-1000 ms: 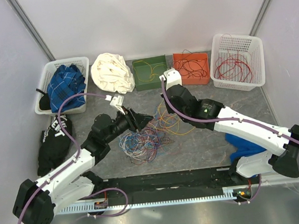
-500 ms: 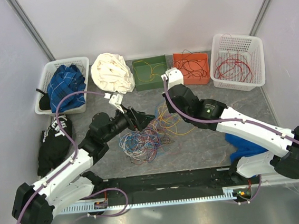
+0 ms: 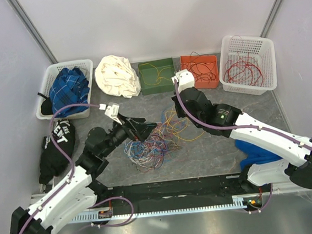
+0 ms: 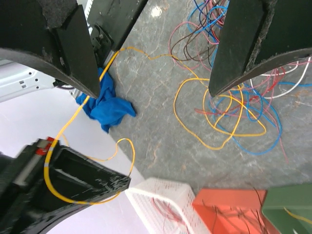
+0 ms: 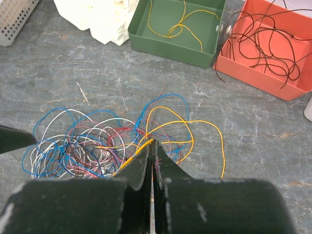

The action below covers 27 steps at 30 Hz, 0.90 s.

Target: Untangle the cables

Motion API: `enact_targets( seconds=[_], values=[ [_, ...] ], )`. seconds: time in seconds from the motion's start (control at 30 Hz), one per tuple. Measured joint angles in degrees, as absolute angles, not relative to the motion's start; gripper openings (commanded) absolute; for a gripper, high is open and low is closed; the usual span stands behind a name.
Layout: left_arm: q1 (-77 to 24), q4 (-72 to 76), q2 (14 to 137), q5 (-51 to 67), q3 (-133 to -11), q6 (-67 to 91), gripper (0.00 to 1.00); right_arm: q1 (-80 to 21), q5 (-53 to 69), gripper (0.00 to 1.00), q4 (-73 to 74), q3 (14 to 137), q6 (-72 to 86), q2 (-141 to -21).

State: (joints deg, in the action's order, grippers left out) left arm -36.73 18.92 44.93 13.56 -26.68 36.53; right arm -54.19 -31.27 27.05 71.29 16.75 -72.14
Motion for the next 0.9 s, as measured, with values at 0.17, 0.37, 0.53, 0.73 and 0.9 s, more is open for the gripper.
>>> enact_targets(
  seconds=[0.17,0.37,0.53,0.73,0.9],
  values=[
    [-36.71,23.2,38.7,12.08,-23.16,36.51,0.99,-54.19,-30.81,0.0,27.05,71.29,16.75,-72.03],
    [-36.73,29.89,42.59,15.62,-22.81,36.58,0.97,-54.22,-29.91,0.0,27.03,71.26,16.8,-71.77],
    [-36.97,31.88,49.28,18.94,-22.72,36.93,0.94,-54.19,-29.26,0.0,27.03,71.26,16.91,-71.44],
    [-38.09,36.4,51.03,21.37,-21.61,37.95,0.93,-54.19,-29.15,0.0,27.03,71.24,16.95,-71.16],
    [-39.05,38.72,50.85,22.52,-21.37,38.0,0.95,-54.19,-29.15,0.0,26.98,71.05,16.95,-71.16]
  ],
)
